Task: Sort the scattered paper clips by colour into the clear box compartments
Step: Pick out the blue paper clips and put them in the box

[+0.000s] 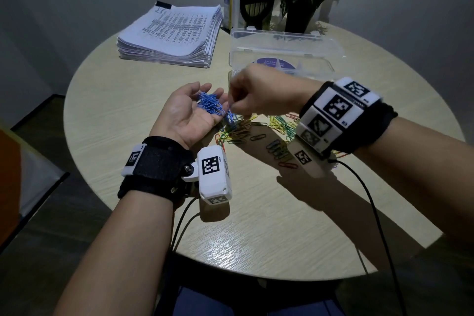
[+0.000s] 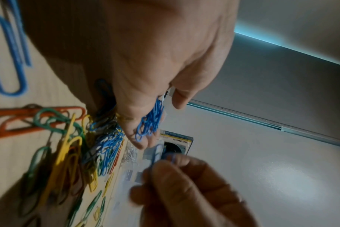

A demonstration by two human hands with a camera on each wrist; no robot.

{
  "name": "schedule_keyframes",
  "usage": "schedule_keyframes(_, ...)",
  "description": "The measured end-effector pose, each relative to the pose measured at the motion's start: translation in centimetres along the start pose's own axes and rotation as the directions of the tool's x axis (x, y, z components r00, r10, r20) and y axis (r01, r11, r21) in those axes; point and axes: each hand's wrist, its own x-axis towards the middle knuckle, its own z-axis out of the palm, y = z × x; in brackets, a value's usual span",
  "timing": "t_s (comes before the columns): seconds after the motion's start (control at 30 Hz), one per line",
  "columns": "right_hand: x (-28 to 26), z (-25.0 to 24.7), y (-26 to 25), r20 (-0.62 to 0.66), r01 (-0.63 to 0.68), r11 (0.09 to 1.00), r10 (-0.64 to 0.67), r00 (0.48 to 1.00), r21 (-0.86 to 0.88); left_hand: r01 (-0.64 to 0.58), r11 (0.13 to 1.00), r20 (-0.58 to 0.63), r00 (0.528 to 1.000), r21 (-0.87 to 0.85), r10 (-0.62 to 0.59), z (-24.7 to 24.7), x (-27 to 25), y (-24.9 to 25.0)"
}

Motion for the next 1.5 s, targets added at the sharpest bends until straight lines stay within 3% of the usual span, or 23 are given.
schedule_keyframes(0.2,2.4,-0.5,-0.7,-0.104,-0.026,0.999,0.03,0.994,0.039,0.038,0.999,0.051,0.998,0.012,-0.039,0.2,-0.2,-0.4)
schedule_keyframes(0.4,2.1,-1.0,0.8,-0.151,-0.104,0.985,0.124,0.981,0.134,0.02,0.999,-0.009,1.0,-0.027,-0.02,0.3,-0.1,-0.1)
schedule_keyframes(0.6,1.7,0.3,3.1,-0.036,-0.171,0.977,0.168,0.985,-0.131,-0.029,0.994,-0.078,0.997,-0.107,0.021,-0.3,0.3,0.6)
schedule_keyframes(0.97,1.9,1.7,3.6,0.099,-0.18,0.956,0.208,0.973,-0.23,-0.041,0.992,-0.079,0.996,-0.117,0.032,-0.2,-0.1,0.7)
schedule_keyframes(1.33,2.3,1.1,1.6,0.026,-0.127,0.983,0.131,0.991,-0.131,-0.034,0.99,-0.087,0.996,-0.136,0.022,-0.2,0.0,0.6)
schedule_keyframes(1.5,2.9,2.5,0.5,0.017,-0.127,0.963,0.135,0.991,-0.237,-0.07,0.985,-0.109,0.993,-0.161,0.053,-0.5,0.0,1.0)
